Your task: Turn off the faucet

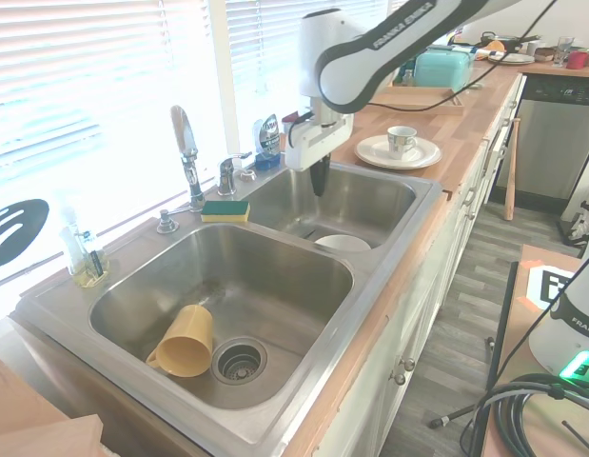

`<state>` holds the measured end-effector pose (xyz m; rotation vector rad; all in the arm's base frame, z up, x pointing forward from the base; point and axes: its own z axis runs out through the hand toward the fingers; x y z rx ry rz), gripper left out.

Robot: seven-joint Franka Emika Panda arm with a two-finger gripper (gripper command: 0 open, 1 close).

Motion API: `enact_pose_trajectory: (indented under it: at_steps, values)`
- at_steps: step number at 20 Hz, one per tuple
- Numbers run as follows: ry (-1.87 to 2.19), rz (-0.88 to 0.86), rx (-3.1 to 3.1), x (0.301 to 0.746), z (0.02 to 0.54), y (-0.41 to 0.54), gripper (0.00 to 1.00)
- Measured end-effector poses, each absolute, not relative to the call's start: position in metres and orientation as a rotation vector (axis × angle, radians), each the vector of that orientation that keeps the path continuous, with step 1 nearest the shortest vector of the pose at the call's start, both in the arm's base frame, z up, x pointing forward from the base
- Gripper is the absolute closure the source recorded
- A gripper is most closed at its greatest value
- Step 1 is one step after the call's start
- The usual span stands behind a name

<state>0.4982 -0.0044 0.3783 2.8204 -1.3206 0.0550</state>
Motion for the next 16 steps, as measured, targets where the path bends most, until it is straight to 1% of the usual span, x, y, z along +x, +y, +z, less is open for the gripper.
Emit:
enact_pose_trajectory:
  at_steps: [3, 4, 9, 16]
  values:
    - [-1.315, 0.064, 2.830, 0.461, 0.384, 0.004, 1.00]
    - [-1.317, 0.073, 2.835, 0.452, 0.386, 0.006, 0.00]
    - [-1.336, 0.106, 2.834, 0.426, 0.393, 0.005, 0.00]
    - [-1.365, 0.104, 2.827, 0.421, 0.392, 0.000, 0.00]
